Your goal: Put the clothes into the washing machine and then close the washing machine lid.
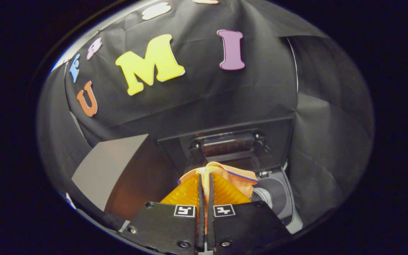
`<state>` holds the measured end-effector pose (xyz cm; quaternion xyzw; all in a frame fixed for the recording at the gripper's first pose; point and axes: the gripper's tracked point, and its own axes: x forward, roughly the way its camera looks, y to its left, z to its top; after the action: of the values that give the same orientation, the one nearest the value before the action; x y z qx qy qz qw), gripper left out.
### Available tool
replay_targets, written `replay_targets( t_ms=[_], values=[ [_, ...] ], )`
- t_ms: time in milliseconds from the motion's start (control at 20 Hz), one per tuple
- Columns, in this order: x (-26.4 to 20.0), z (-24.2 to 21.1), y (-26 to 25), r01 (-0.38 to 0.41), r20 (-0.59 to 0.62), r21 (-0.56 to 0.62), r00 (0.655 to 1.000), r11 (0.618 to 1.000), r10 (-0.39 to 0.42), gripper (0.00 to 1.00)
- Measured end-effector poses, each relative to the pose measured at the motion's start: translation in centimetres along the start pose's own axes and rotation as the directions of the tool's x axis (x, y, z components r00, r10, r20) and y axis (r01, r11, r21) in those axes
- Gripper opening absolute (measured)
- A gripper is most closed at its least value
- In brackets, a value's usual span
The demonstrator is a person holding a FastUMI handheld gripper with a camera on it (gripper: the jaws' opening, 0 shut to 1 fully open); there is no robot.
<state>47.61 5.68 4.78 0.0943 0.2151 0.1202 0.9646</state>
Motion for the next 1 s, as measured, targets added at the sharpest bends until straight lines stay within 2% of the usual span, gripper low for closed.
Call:
replay_targets(
  t_ms=[550,1000],
  values=[
    [5.4,-8.5,-4.5,0.046,-0.213,0.006,0.976,0.999,-0.044,0.06],
    [8.0,-16.5,-7.2,0.107,-0.398,0.01,0.912,0.994,-0.094,0.06]
  ],
)
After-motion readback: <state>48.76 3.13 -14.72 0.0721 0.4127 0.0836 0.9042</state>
